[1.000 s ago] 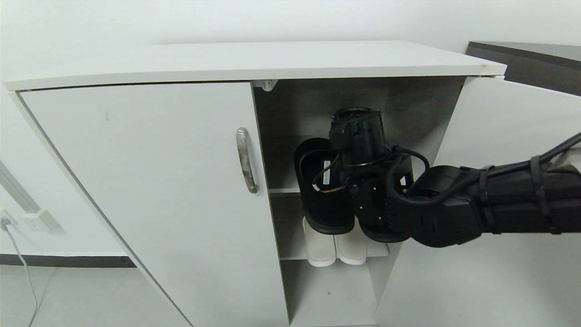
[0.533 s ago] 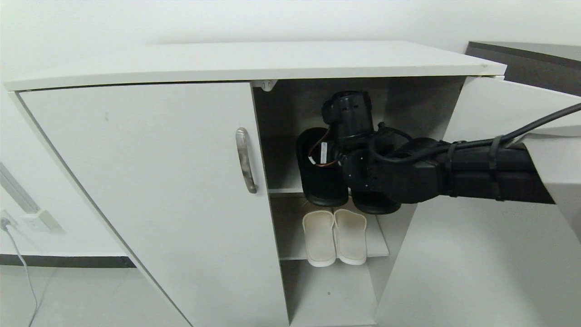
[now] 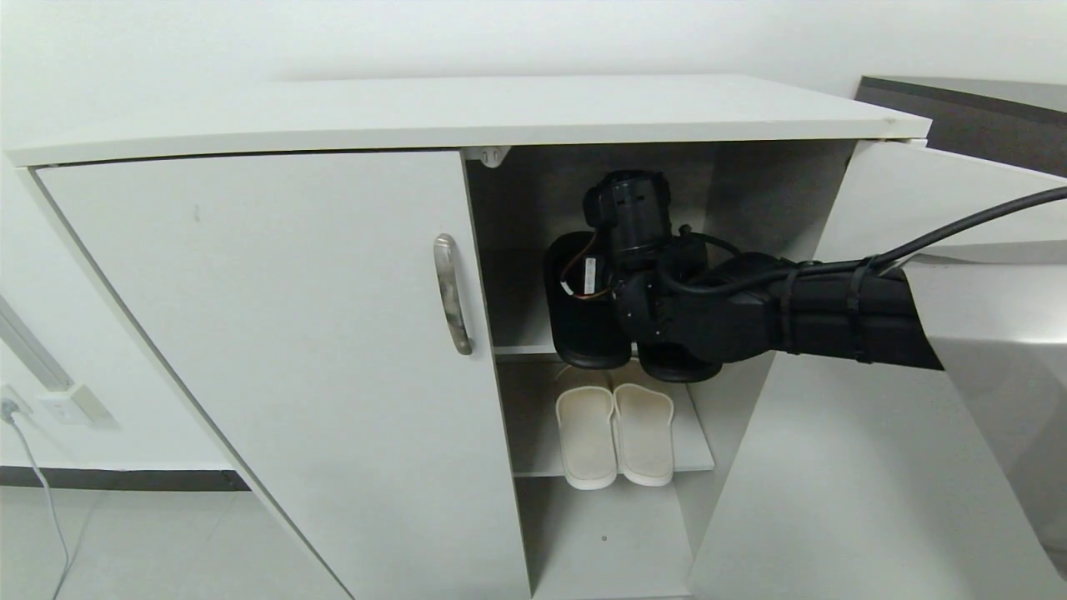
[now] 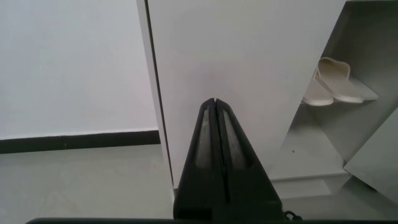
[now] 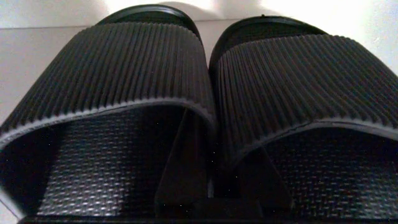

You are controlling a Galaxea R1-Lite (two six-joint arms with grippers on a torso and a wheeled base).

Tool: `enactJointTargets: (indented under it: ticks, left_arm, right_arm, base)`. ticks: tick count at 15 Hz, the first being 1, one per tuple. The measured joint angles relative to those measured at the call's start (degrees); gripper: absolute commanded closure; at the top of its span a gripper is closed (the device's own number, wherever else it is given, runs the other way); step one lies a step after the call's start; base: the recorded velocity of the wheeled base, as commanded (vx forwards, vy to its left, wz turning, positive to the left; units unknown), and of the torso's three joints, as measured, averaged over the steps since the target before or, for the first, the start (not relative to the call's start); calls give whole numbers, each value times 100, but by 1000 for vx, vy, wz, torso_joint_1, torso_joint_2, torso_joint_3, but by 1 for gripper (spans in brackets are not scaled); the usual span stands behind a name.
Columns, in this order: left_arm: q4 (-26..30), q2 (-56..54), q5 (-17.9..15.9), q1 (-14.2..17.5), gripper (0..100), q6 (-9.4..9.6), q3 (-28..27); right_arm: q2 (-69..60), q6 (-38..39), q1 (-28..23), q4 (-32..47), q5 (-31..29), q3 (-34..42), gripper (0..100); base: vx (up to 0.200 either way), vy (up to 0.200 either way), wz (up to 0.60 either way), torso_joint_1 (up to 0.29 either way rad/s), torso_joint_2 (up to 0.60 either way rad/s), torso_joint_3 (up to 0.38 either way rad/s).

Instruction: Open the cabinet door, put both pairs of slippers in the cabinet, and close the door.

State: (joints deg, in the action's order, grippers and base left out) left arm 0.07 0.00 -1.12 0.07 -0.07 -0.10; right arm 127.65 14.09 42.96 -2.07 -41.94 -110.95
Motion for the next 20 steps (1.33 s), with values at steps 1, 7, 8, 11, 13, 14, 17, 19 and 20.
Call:
enactJointTargets:
  ticks: [1, 7, 8, 11, 13, 14, 17, 19, 20]
  left_arm:
    - [0, 0, -2, 0, 100, -4, 0]
    - [-2, 0, 0, -2, 100, -6, 0]
    - [-2, 0, -2, 2, 100, -6, 0]
    - [-2, 0, 0, 0, 100, -4, 0]
    - [-2, 0, -2, 0, 100, -6, 0]
    - [-2, 0, 0, 0, 100, -6, 0]
    - [0, 0, 0, 0, 100, -6, 0]
    - [0, 0, -2, 0, 100, -6, 0]
    - [0, 0, -2, 0, 100, -9, 0]
  right_arm:
    - [13, 0, -16, 7, 0, 0, 100]
    - [66, -55, -51, 77, 1, 6, 100]
    - [77, -55, -63, 85, 1, 4, 100]
    - [85, -50, -99, 88, 0, 20, 0]
    - [72, -50, -95, 95, 0, 76, 0]
    - [41, -44, -82, 90, 0, 133, 0]
    - [-119, -17, 9, 63, -16, 378, 0]
    - [-308, 5, 80, 44, -23, 649, 0]
    - [-413, 29, 124, 40, -29, 786, 0]
  base:
    - [0, 0, 0, 0, 0, 0]
    - [0, 0, 0, 0, 0, 0]
    - [0, 0, 0, 0, 0, 0]
    - [0, 0, 0, 0, 0, 0]
    - [0, 0, 0, 0, 0, 0]
    - [0, 0, 0, 0, 0, 0]
    - [0, 0, 0, 0, 0, 0]
    - [0, 0, 0, 0, 0, 0]
    - [0, 0, 0, 0, 0, 0]
